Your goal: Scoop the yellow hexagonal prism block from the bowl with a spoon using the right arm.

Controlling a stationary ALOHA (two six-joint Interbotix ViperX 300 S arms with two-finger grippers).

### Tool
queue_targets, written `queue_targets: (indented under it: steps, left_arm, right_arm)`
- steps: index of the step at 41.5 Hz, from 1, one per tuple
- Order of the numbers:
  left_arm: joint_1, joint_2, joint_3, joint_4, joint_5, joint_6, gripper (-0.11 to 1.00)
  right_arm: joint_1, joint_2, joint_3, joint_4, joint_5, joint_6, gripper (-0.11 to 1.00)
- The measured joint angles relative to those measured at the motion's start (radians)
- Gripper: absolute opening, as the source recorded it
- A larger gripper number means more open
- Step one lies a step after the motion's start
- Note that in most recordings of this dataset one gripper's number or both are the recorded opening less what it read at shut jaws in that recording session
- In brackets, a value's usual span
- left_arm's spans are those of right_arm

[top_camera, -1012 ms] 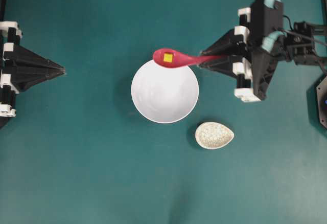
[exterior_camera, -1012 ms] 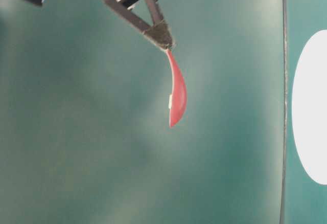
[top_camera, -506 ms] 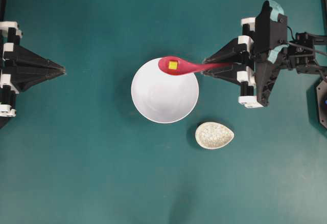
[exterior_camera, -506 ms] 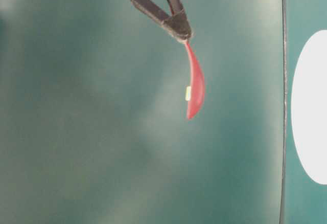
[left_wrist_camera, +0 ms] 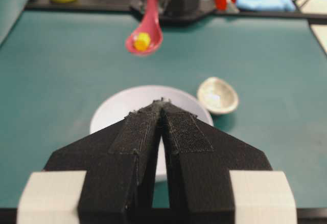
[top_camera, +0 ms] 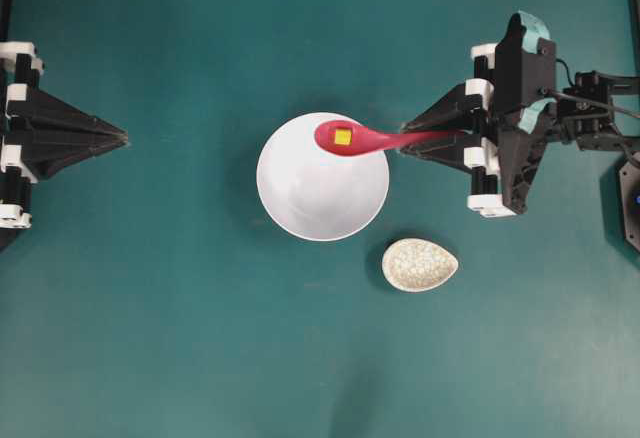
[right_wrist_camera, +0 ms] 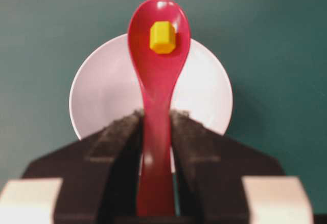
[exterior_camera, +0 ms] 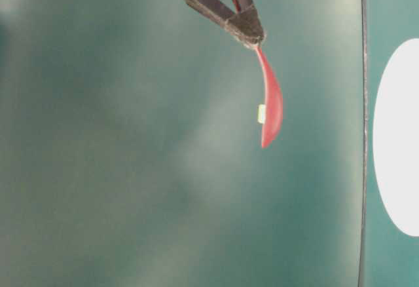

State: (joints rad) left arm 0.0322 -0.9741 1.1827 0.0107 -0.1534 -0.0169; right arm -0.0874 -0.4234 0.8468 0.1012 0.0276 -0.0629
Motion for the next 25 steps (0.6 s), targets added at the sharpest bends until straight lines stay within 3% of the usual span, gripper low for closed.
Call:
queue_targets:
  steps: [25]
  left_arm:
    - [0.000,0.000,0.000,0.000,0.002,0.000,0.02]
  right_arm:
    - [0.002,0.012,0.002,0.000,-0.008,0.002,0.25]
